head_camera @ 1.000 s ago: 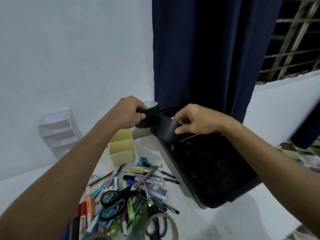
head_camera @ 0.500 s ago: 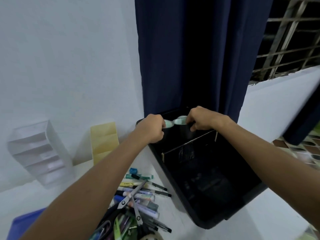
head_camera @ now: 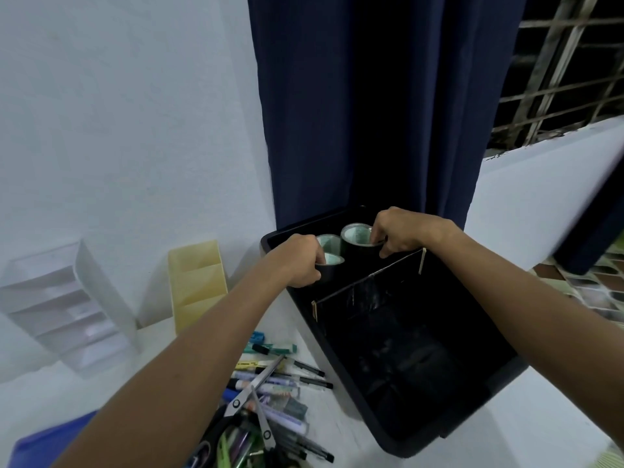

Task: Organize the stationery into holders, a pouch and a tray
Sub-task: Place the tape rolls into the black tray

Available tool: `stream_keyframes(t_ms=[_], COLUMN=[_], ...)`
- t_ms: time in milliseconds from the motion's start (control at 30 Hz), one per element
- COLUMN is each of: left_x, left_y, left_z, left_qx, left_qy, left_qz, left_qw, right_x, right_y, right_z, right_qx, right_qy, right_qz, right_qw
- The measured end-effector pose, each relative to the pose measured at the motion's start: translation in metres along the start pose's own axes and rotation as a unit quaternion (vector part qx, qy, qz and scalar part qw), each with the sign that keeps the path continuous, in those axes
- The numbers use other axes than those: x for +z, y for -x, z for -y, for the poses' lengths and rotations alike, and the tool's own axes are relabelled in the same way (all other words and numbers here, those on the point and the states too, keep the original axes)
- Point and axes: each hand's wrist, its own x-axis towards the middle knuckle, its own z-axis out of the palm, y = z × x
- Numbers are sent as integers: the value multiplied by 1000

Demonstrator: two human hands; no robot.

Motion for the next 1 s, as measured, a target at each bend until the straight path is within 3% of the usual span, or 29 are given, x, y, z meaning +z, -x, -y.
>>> stream_keyframes(t_ms=[233,533,833,1000], left_x=[2,38,36,35], left_y=[-4,-5,-12,-12], left_z=[6,10,16,6], left_qx=[0,-4,13,40], left_qy=[-7,-48,-56,-101], left_qz=[-16,15,100,40], left_qw=[1000,999,993,993], right_x=[13,24,33,38], right_y=[-10,-17,-25,-23], right_z=[1,7,11,4], right_qx=[18,112,120,98], right_qy=[13,-24,-56,-99], right_qz=[9,149,118,77], right_qw=[1000,982,984,987])
